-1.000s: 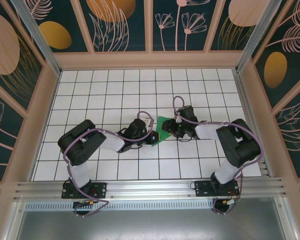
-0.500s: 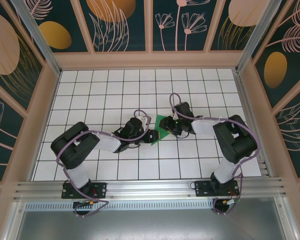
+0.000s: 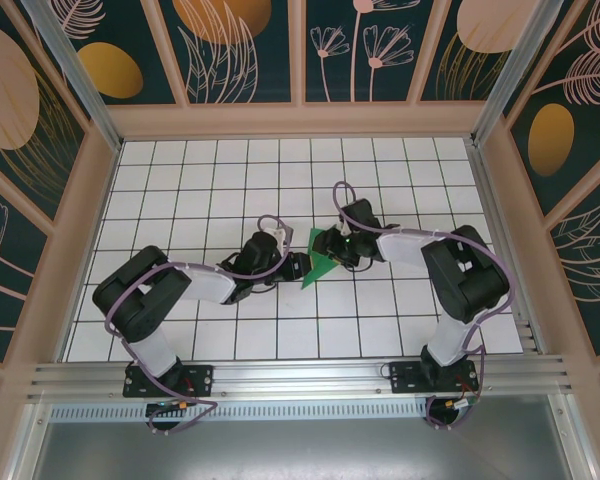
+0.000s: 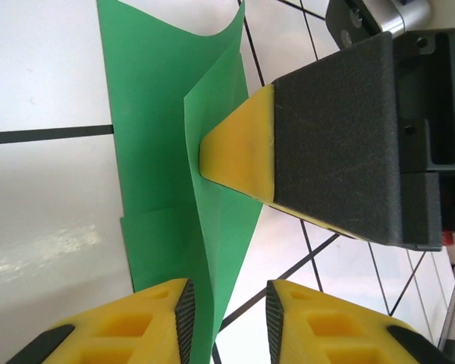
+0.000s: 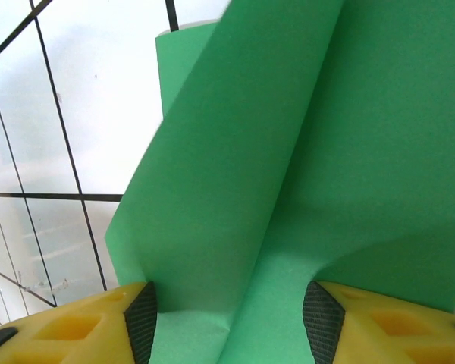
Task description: Fold a paper plane with a square sheet of paper (pick it up from the middle)
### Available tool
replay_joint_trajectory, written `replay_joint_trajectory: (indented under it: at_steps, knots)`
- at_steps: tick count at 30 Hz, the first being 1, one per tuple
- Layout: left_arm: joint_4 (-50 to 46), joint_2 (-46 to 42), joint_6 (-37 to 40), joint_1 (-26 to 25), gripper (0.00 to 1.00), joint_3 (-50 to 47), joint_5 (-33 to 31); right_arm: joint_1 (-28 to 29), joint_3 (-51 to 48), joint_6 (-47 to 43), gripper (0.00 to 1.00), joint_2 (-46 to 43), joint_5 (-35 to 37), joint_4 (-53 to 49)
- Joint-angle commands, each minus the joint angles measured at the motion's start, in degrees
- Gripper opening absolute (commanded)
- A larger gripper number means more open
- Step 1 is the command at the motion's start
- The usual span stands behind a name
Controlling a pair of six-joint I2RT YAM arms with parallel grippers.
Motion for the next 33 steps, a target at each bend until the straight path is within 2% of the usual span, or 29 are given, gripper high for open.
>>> replay_joint_trajectory:
  at_steps: [1,7,16,25,33]
  knots:
    - [3.6,-1.9,-1.9,0.3,0.32,-1.5,0.4,0.7,-1.8,-1.1,0.61,7.4,9.6,-8.9]
    - [5.4,-0.4,-2.2,0.3,0.21,-0.5,4.5,0.7,-1.0,-0.4,0.64,8.9,10.8,-10.8]
    - [1.6,3.5,-1.4,0.3,0.11,2.3,4.1,0.7,-1.1,0.2,0.66,9.0,8.7,-10.1]
    - [-3.0,5.0,-1.3,0.5,0.07,3.7,1.0,0.7,-1.9,0.1,0.66,7.9,6.8,-8.7]
    - [-3.8,6.6,-2.0,0.8,0.06,4.1,0.7,-0.5,-3.8,-2.9,0.64,5.1,1.9,-4.4]
